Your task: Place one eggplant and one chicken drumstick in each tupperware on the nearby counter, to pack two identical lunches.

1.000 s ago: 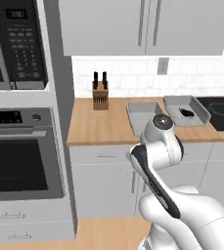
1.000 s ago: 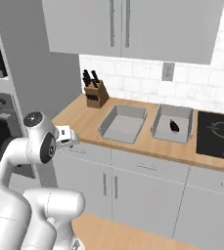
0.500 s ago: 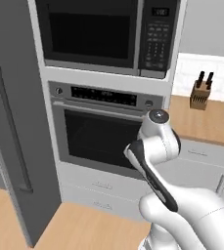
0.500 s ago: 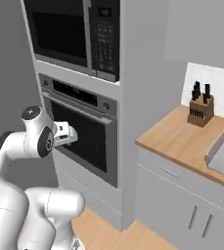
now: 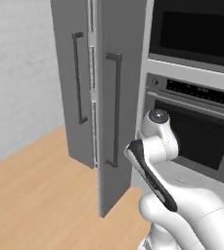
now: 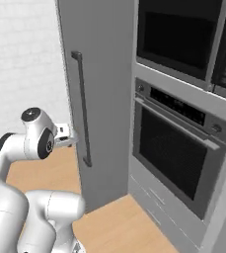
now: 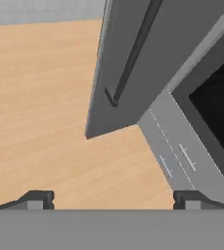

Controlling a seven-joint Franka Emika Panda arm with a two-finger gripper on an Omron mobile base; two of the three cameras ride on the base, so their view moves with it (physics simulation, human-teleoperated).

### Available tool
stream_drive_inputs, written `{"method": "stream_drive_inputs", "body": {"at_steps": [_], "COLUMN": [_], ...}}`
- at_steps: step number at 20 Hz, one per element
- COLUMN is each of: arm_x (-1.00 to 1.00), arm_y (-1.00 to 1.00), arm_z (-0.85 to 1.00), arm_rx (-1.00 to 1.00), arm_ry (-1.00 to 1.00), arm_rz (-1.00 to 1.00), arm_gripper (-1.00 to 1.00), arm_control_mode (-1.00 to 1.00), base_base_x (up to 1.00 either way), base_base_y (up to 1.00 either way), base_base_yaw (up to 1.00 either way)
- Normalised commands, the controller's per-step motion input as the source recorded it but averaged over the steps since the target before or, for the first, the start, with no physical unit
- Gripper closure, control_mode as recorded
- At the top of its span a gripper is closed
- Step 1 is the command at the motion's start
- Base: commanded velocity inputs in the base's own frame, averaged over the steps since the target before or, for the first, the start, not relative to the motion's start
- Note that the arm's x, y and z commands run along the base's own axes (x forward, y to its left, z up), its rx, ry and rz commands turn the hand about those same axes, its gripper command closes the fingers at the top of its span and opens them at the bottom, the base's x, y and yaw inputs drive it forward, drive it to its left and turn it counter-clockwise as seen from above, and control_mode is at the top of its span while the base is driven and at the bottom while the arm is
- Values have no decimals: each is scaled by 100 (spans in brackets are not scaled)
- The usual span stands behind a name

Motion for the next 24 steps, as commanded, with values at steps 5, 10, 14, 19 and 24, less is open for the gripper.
{"method": "stream_drive_inputs", "body": {"at_steps": [5,10,14,19,24], "arm_x": [0,0,0,0,0], "arm_y": [0,0,0,0,0], "arm_z": [0,0,0,0,0], "arm_rx": [0,0,0,0,0], "arm_ry": [0,0,0,0,0], "arm_rz": [0,0,0,0,0], "arm_gripper": [-100,-100,-100,-100,-100], "arm_control_mode": [100,100,100,100,100], "base_base_x": [-10,72,100,100,100], "base_base_y": [100,100,95,67,19], "base_base_yaw": [48,26,2,-6,-30]}}
